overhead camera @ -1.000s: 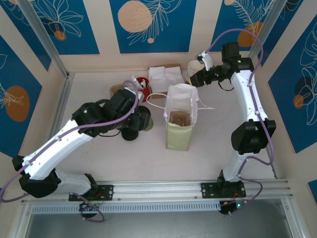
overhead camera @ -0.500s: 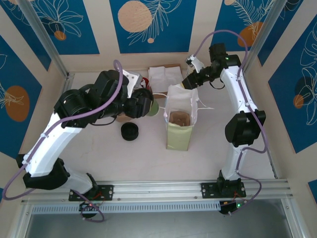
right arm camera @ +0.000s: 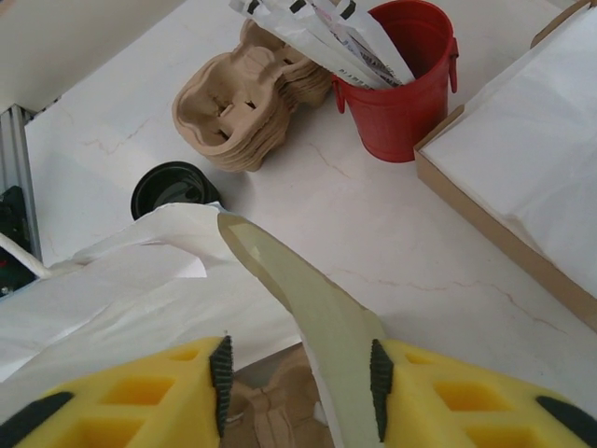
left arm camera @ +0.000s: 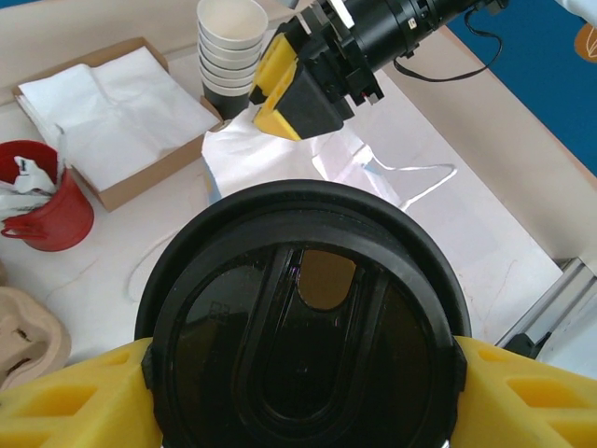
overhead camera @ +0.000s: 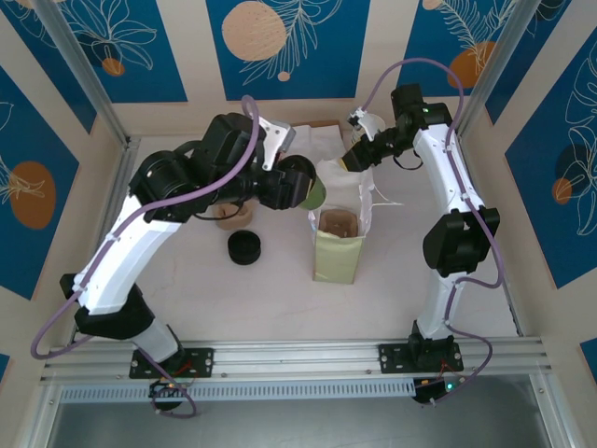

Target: Pack the takeout coffee

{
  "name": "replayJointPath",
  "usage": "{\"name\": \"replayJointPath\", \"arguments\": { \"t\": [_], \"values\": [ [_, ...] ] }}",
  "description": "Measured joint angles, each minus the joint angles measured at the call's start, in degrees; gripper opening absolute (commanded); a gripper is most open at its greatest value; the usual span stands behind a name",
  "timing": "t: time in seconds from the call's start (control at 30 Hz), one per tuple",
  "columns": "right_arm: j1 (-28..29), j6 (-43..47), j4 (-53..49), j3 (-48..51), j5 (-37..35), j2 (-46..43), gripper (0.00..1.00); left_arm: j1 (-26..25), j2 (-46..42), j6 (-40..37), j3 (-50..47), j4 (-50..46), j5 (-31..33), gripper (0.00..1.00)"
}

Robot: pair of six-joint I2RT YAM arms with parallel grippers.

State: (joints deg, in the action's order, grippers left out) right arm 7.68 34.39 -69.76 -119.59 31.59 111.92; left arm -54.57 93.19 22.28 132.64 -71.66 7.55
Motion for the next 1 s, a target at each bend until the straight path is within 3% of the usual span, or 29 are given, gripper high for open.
{"name": "replayJointPath", "arguments": {
  "t": [0.13, 0.33, 0.4, 0.5, 0.6, 0.77, 1.0],
  "values": [
    [0.3, 0.7, -0.4, 0.0, 0.4, 0.0, 0.3, 0.0, 1.6, 0.0, 0.2, 1.0, -0.9, 0.68],
    [1.2, 1.5, -0.1, 0.4, -0.3, 0.0, 0.22, 0.0, 3.8, -0.3, 1.5, 2.4, -1.6, 0.68],
    [1.7, 1.7, 0.4, 1.3, -1.3, -0.1, 0.24, 0.0, 4.3, -0.4, 1.6, 2.6, -1.6, 0.68],
    [2.1, 1.8, 1.2, 2.6, -2.7, -0.3, 0.35, 0.0, 4.8, -0.7, 1.8, 3.1, -1.6, 0.68],
    [2.5, 2.4, 1.6, 3.1, -3.9, -0.4, 0.35, 0.0, 5.0, -1.4, 1.9, 3.5, -1.6, 0.68],
    [2.5, 3.0, 1.4, 3.0, -5.0, -0.4, 0.17, 0.0, 5.7, -1.9, 1.9, 3.5, -1.6, 0.68],
    [2.7, 0.1, 1.6, 2.9, -4.4, -0.4, 0.02, 0.0, 6.9, -2.3, 1.9, 3.6, -1.6, 0.68]
  ]
}}
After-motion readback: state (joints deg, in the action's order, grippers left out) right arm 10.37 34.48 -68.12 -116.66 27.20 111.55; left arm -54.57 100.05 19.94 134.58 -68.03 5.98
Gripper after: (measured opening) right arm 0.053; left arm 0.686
